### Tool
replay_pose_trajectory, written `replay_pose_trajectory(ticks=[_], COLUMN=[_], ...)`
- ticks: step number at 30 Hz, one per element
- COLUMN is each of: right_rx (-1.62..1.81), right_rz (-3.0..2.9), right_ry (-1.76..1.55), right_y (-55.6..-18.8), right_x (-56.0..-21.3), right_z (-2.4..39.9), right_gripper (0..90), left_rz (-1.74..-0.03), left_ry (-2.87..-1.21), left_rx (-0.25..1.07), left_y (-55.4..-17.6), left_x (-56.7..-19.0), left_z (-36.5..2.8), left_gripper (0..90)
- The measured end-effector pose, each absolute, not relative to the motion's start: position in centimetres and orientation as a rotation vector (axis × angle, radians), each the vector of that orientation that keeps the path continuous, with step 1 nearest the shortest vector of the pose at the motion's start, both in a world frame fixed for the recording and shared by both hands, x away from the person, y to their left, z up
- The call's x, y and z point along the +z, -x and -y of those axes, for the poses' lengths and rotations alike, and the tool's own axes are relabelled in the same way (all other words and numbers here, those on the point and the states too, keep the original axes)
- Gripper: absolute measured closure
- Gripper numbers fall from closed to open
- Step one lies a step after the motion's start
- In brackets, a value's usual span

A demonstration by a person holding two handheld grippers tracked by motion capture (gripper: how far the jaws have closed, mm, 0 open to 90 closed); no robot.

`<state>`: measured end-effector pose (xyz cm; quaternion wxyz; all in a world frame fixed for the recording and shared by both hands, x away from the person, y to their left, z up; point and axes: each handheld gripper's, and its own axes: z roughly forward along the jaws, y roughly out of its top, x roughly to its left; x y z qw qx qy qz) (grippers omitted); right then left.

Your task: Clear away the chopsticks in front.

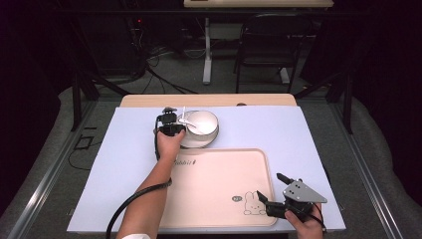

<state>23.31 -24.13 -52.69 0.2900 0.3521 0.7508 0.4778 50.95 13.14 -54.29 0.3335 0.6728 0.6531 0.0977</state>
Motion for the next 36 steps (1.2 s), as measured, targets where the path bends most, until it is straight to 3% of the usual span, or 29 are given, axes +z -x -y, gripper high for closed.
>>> replay_pose_trajectory(ticks=[36], right_rx=[1.277], right_rz=[-2.007], right_ry=[-0.94], right_y=[-23.4], right_x=[-52.7], right_z=[24.0], right_gripper=[14.5], left_rz=[-1.753], left_ry=[-1.645], left_rx=[0.263], left_y=[-48.8], left_x=[-52.5], left_z=[-16.4], left_gripper=[84.3])
